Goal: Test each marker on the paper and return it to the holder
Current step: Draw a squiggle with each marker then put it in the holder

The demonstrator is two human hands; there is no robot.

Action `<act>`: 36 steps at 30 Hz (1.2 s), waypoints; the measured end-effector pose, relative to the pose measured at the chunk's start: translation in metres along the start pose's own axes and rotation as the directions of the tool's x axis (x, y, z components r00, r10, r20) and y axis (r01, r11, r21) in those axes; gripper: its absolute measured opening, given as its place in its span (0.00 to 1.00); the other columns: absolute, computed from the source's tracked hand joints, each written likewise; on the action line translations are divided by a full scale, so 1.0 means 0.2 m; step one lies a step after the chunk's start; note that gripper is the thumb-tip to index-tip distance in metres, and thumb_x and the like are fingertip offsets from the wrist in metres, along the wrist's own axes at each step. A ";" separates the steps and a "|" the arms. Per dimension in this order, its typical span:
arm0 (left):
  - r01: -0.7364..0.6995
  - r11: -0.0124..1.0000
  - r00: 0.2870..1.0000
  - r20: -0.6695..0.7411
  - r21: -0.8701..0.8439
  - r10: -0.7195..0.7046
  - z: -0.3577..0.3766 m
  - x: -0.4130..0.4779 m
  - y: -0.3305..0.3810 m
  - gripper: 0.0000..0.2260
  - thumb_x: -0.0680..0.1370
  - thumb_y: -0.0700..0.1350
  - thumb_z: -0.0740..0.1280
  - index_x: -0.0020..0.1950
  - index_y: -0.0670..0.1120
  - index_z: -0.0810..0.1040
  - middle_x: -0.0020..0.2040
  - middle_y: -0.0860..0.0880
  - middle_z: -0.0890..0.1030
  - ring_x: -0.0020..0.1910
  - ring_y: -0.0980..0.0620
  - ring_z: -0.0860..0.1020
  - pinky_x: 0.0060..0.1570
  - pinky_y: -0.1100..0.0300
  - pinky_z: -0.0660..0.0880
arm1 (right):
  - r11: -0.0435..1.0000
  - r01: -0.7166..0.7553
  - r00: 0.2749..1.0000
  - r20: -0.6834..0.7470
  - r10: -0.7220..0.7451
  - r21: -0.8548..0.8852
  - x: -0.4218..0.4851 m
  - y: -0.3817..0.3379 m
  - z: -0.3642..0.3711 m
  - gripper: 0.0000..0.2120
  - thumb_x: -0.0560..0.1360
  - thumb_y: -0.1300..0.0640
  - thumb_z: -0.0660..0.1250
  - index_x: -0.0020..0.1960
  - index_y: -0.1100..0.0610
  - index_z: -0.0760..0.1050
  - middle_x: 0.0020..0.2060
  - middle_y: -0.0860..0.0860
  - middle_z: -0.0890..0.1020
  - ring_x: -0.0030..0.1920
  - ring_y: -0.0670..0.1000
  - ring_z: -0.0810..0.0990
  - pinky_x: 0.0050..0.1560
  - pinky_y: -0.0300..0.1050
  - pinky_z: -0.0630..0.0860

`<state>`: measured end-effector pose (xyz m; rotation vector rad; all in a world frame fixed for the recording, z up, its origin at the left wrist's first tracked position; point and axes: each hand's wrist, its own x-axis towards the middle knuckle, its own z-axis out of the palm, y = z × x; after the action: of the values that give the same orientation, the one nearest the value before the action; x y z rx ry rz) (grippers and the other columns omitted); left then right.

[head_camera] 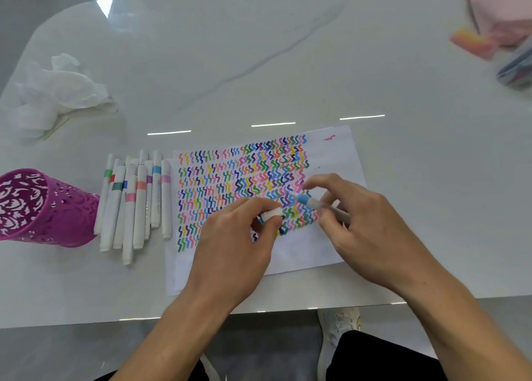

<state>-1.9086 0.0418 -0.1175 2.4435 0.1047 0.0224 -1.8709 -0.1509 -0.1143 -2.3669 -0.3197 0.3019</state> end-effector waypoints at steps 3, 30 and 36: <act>0.015 1.000 1.000 -0.009 -0.009 -0.015 0.03 0.01 -0.01 0.06 0.77 0.49 0.72 0.54 0.54 0.84 0.45 0.62 0.78 0.42 0.64 0.77 0.44 0.78 0.67 | 0.996 0.016 1.000 -0.024 -0.014 0.091 0.01 0.03 -0.02 0.26 0.83 0.63 0.62 0.70 0.34 0.74 0.53 0.45 0.81 0.51 0.47 0.81 0.53 0.47 0.81; -0.094 0.978 0.996 0.022 0.186 0.092 0.04 0.02 -0.14 0.05 0.76 0.44 0.72 0.51 0.50 0.84 0.58 0.55 0.80 0.61 0.57 0.73 0.61 0.66 0.65 | 0.899 -0.054 0.982 -0.141 0.127 0.435 0.07 0.06 0.05 0.06 0.78 0.49 0.63 0.45 0.46 0.77 0.35 0.48 0.83 0.34 0.46 0.80 0.32 0.37 0.74; -0.081 0.981 0.997 0.009 0.177 0.080 0.04 0.01 -0.12 0.08 0.77 0.45 0.71 0.55 0.50 0.83 0.62 0.55 0.80 0.64 0.56 0.74 0.63 0.63 0.68 | 0.884 -0.067 0.985 -0.109 0.132 0.462 0.07 0.09 0.09 0.06 0.80 0.53 0.64 0.52 0.44 0.78 0.38 0.49 0.86 0.36 0.48 0.84 0.36 0.39 0.79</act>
<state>-1.9073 0.0551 -0.1392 2.6247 0.0067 0.0480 -1.8598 -0.1481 -0.1404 -1.9252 -0.0484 0.2301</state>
